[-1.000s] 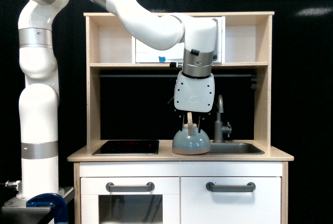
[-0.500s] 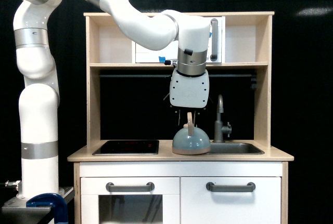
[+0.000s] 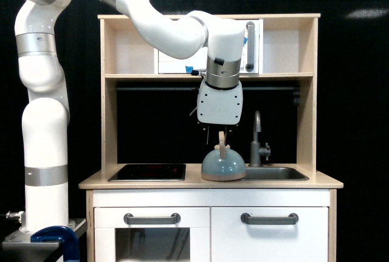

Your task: Place the teapot on the stove

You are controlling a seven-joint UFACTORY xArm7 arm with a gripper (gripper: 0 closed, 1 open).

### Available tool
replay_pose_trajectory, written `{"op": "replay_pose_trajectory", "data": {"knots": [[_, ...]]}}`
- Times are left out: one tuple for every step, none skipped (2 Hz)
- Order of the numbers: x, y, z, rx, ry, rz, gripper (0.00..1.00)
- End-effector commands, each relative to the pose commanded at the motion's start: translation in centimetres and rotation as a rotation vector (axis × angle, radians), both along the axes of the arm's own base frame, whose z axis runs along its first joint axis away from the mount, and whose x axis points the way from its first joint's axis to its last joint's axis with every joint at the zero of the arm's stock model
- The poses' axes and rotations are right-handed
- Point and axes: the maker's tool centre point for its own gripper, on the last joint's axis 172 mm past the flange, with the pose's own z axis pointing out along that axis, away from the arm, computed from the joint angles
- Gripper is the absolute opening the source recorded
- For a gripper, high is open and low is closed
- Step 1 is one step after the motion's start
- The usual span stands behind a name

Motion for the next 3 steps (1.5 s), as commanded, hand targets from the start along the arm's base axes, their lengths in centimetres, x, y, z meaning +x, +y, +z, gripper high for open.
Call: {"op": "replay_pose_trajectory", "data": {"knots": [[0.5,1.8,-0.2,0.0,0.0,0.0,1.0],[1.3,5.6,-0.6,0.0,0.0,0.0,1.0],[1.9,8.1,-1.7,0.0,0.0,0.0,1.0]]}}
